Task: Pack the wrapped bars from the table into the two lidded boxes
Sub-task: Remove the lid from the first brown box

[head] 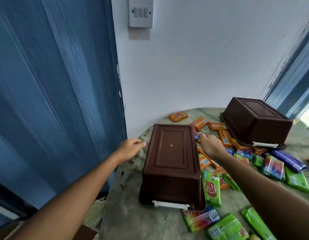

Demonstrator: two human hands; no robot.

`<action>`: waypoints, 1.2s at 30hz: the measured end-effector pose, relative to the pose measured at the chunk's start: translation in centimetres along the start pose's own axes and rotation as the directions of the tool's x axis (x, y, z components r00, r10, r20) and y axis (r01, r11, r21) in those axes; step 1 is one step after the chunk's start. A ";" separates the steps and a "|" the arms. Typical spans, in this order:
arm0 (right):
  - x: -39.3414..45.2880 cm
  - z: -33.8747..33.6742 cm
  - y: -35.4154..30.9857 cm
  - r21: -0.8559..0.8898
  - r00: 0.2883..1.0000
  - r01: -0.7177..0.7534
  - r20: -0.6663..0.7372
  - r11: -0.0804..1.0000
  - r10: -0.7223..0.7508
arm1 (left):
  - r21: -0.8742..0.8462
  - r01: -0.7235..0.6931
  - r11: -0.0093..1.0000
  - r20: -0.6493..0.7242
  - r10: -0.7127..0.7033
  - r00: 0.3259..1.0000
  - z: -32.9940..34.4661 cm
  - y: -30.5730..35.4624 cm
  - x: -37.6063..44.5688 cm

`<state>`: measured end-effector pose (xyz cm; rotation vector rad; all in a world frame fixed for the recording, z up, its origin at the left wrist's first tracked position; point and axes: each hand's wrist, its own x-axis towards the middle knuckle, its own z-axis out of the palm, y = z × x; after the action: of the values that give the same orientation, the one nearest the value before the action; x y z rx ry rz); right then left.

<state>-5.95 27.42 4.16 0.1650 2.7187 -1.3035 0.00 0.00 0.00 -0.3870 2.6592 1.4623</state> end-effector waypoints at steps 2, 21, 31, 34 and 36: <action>-0.3 0.7 0.1 0.044 0.966 -0.210 0.160 0.977 0.201 | -0.131 0.204 0.970 0.154 -0.183 0.971 1.0 0.8 0.1; -6.2 -9.9 -3.4 0.884 0.982 -0.136 0.181 0.448 -0.058 | -0.882 0.216 0.419 0.218 -0.044 0.975 -2.5 11.7 -4.7; -9.7 -8.6 2.5 0.788 0.985 -0.170 0.134 0.592 0.105 | -0.787 0.349 0.509 0.160 -0.378 0.912 5.1 9.6 -6.2; -11.0 -8.9 2.4 0.738 0.892 -0.019 -0.293 0.675 0.345 | -0.858 0.261 0.442 0.083 -0.382 0.921 6.2 10.2 -5.9; -13.0 -8.5 2.5 0.811 0.841 -0.056 -0.276 0.583 0.465 | -0.907 0.181 0.380 0.016 -0.398 0.917 7.4 11.0 -5.8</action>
<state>6.76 35.00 9.57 1.0611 2.0120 -2.5004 2.38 12.93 6.11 -1.0542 1.4345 2.6812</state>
